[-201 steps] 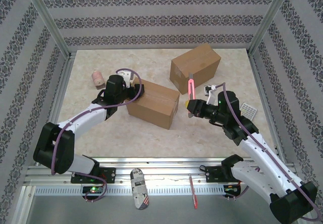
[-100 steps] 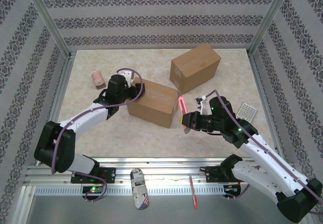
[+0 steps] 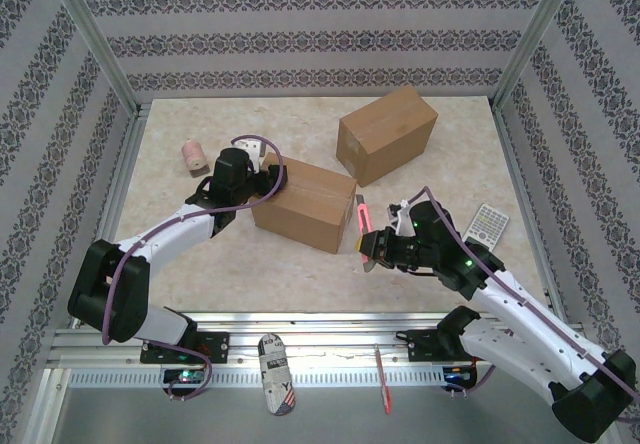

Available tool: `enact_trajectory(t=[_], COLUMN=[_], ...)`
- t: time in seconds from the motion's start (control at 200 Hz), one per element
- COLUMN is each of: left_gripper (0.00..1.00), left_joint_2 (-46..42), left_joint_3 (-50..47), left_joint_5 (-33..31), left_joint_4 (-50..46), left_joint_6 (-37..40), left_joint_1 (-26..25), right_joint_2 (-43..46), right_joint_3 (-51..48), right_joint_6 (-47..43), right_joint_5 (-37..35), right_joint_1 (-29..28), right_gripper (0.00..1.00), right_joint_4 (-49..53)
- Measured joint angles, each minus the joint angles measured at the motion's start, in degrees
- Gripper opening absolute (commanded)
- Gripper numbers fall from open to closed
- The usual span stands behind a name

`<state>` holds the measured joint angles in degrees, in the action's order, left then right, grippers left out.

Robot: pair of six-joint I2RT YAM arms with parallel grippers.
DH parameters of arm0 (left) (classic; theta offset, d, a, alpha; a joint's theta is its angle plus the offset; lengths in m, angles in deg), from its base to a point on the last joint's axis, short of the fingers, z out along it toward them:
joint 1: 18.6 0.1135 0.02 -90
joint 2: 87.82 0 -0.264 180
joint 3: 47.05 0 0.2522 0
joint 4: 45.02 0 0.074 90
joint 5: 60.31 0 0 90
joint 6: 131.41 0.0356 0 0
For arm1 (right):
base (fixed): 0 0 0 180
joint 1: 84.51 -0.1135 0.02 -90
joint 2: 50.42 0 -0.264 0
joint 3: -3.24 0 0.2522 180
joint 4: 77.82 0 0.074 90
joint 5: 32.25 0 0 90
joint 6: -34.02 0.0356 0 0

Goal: Unpack the express box

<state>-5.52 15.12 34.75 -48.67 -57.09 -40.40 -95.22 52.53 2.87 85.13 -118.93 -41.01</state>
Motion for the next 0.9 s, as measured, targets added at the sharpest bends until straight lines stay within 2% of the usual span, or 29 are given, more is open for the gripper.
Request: enact_trajectory(t=[0.899], left_gripper=[0.7], left_joint_2=[0.0], left_joint_3=[0.0], left_joint_5=[-0.22], left_joint_4=[0.0], left_joint_6=[-0.2], left_joint_1=[0.0], right_joint_2=[-3.26], right_joint_3=[-0.46], right_joint_6=[1.29], right_joint_5=[-0.37], right_joint_1=[0.0], right_gripper=[0.0], right_joint_4=[-5.07])
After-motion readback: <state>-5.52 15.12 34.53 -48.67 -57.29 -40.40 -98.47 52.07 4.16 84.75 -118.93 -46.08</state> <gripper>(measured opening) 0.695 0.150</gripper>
